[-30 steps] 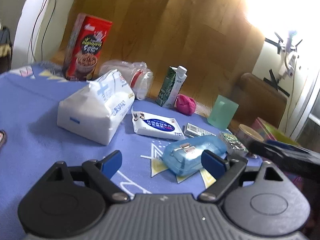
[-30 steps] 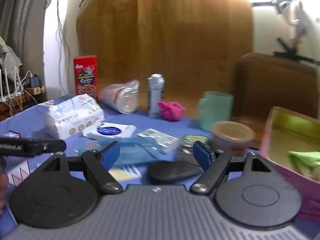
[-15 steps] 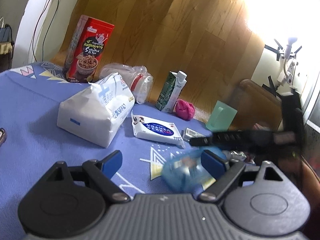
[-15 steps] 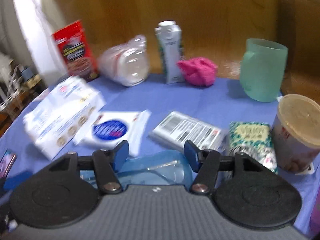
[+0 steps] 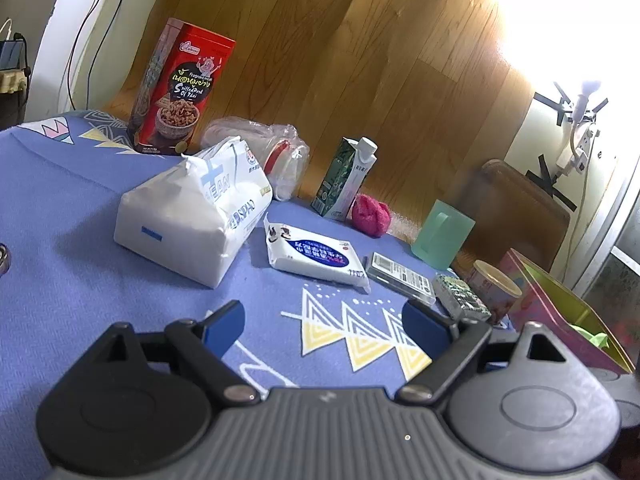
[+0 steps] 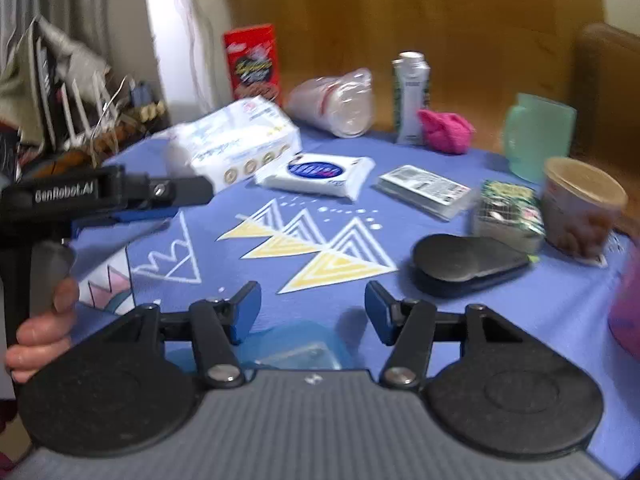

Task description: Organize soft objects

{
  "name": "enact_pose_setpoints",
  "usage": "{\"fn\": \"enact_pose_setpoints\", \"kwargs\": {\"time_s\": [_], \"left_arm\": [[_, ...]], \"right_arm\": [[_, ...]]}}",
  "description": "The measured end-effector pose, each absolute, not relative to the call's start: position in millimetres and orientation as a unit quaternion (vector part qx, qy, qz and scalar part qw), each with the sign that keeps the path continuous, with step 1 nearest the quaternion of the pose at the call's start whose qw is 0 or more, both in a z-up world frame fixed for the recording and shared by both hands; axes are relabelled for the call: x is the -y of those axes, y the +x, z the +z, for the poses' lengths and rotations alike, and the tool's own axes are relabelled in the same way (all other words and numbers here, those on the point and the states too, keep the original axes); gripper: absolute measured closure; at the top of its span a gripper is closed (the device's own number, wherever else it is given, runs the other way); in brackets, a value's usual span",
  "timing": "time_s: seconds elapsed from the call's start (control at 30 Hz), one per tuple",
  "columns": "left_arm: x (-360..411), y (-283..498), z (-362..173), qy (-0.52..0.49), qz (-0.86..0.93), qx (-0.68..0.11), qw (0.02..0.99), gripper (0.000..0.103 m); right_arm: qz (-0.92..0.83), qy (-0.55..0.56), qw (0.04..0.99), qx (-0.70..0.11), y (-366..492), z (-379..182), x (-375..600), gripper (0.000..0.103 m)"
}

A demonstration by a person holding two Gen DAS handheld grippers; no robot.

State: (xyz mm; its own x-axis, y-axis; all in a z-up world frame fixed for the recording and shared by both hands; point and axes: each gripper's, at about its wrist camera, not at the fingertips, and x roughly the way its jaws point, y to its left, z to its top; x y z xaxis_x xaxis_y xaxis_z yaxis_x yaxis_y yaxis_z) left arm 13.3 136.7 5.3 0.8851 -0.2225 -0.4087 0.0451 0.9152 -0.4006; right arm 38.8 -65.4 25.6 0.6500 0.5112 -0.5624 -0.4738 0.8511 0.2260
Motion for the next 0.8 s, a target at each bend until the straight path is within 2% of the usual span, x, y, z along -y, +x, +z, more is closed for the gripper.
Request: {"fn": "enact_pose_setpoints", "kwargs": {"time_s": [0.17,0.8], "left_arm": [[-135,14,6,-0.188,-0.068,-0.234,0.952,0.014],[-129,16,5,-0.171,-0.065,-0.247,0.952,0.014]], "right_arm": [[0.255,0.073,0.907,-0.327,43,19,78,0.042],[0.253,0.093,0.912,-0.310,6,22,99,0.041]]}}
